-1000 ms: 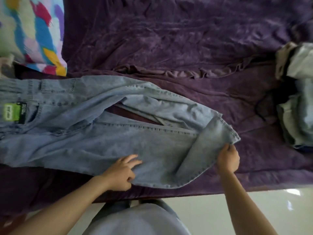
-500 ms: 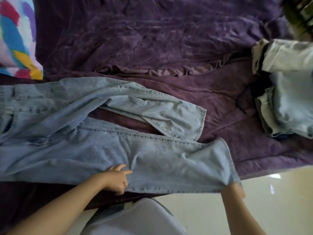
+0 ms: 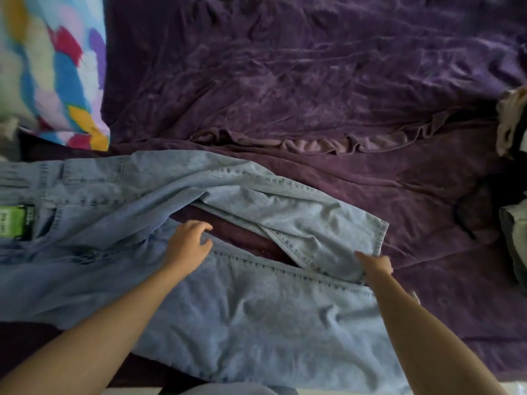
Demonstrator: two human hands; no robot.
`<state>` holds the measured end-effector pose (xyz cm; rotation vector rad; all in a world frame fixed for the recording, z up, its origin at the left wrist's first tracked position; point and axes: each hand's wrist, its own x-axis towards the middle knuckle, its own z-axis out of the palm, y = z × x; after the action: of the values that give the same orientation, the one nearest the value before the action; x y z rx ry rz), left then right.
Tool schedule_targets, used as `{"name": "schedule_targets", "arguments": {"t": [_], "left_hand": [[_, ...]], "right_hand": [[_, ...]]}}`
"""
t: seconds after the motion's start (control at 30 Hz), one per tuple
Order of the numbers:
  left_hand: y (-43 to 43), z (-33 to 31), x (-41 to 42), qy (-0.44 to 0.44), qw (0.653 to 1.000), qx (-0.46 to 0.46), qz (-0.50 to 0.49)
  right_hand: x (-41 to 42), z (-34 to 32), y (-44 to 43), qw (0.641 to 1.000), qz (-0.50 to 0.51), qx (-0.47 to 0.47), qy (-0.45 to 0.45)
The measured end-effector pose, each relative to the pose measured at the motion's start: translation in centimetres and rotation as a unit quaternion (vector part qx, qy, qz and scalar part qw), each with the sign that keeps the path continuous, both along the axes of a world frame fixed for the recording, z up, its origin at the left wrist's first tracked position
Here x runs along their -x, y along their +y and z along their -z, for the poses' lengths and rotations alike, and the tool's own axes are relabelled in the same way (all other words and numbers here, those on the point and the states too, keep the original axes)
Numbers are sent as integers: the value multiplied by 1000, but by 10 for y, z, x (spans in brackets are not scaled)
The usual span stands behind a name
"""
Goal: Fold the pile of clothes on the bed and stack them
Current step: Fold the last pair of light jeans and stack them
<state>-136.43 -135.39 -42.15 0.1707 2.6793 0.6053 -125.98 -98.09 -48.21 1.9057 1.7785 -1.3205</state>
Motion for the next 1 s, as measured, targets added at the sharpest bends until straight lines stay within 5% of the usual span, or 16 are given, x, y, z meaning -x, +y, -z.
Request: {"name": "schedule_targets", "arguments": {"t": [0.1,0.33,0.43,0.57,0.73,0.83,1.0], "left_hand": [[-14,2,11,17,996,72,-40],[-33,6,24,2,976,179,-124],[-38,11,24,-62,965,232,-109],[-50,24,13,-172,942,278,-78],[-66,26,14,-136,956,249,-71],[-78,22,35,-72,972,206,-92],[-108,20,80,-10,971,216,-105]], "right_hand": [[24,-18,4,999,-4,6,43],[107,-125,114,934,-66,-257,240],[128,-130,136,942,-73,-270,184],[124,-100,94,957,-132,-258,-16],[105,-51,4,954,-255,-145,-58],[110,-44,-39,902,-391,-173,-57],[149,-53,-102,764,-598,-242,13]]}}
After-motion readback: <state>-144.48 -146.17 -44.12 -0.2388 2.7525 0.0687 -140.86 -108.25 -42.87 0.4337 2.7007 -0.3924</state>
